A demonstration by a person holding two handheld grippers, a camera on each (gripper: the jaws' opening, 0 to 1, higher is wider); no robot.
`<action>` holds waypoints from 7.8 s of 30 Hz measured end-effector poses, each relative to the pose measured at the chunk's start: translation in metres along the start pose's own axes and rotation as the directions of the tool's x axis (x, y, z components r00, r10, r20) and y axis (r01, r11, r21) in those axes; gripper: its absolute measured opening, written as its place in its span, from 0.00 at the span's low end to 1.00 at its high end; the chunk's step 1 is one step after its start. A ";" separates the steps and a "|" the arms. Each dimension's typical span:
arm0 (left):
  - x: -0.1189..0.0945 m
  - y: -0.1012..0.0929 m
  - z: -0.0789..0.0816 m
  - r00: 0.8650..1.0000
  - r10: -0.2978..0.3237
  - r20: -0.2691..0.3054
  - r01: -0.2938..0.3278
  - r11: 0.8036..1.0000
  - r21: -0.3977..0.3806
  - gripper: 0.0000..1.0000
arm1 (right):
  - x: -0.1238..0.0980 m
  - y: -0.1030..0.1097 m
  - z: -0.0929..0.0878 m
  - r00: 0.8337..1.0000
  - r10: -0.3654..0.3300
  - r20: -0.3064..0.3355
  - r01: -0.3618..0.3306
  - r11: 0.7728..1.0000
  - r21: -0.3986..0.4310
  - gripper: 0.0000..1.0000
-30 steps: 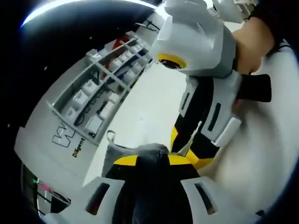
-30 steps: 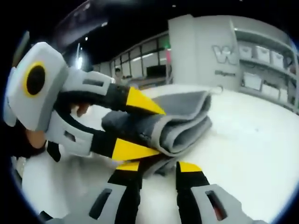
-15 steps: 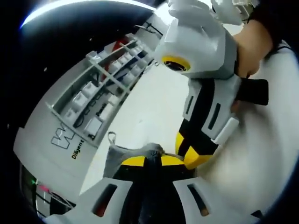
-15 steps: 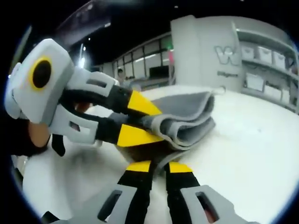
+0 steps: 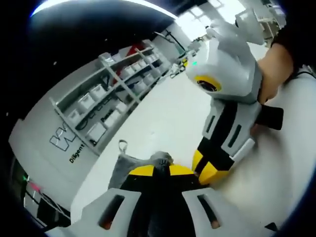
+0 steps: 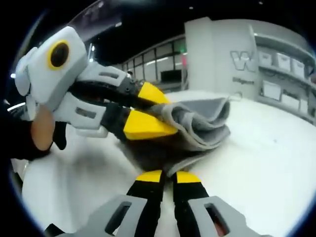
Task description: Open the folded towel by lifting each exposed corner and separating the folded layers until the towel lies flat within the target outline without major curled edges
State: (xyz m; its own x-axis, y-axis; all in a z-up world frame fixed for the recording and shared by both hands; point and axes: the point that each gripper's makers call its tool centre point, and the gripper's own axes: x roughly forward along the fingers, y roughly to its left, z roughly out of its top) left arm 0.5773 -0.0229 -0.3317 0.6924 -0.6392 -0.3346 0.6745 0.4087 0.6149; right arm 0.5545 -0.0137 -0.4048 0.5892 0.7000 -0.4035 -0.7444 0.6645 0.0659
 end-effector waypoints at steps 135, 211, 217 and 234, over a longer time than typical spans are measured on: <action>-0.191 0.083 -0.239 0.949 0.213 -0.234 -0.317 0.638 -0.702 0.06 | 0.001 0.003 -0.003 1.000 0.010 0.002 -0.010 0.999 -0.037 0.01; -0.171 -0.002 -0.159 0.982 0.010 -0.187 -0.128 0.767 -0.629 0.03 | -0.106 -0.017 -0.042 0.989 -0.137 -0.050 0.138 0.990 0.026 0.00; -0.176 -0.022 -0.146 0.977 -0.014 -0.215 -0.108 0.832 -0.544 0.03 | -0.113 -0.023 -0.046 0.985 -0.160 -0.068 0.164 0.985 0.053 0.00; -0.205 -0.086 -0.103 0.971 -0.135 -0.198 0.035 0.896 -0.442 0.02 | -0.115 -0.039 -0.045 0.968 -0.211 -0.137 0.216 0.976 0.022 0.00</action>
State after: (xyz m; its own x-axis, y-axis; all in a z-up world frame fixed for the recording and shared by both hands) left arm 0.4035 0.1400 -0.3899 0.6318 -0.5472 -0.5490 0.7420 0.6319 0.2241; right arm 0.5021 -0.1317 -0.4021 0.6842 0.5011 -0.5299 -0.5921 0.8059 -0.0024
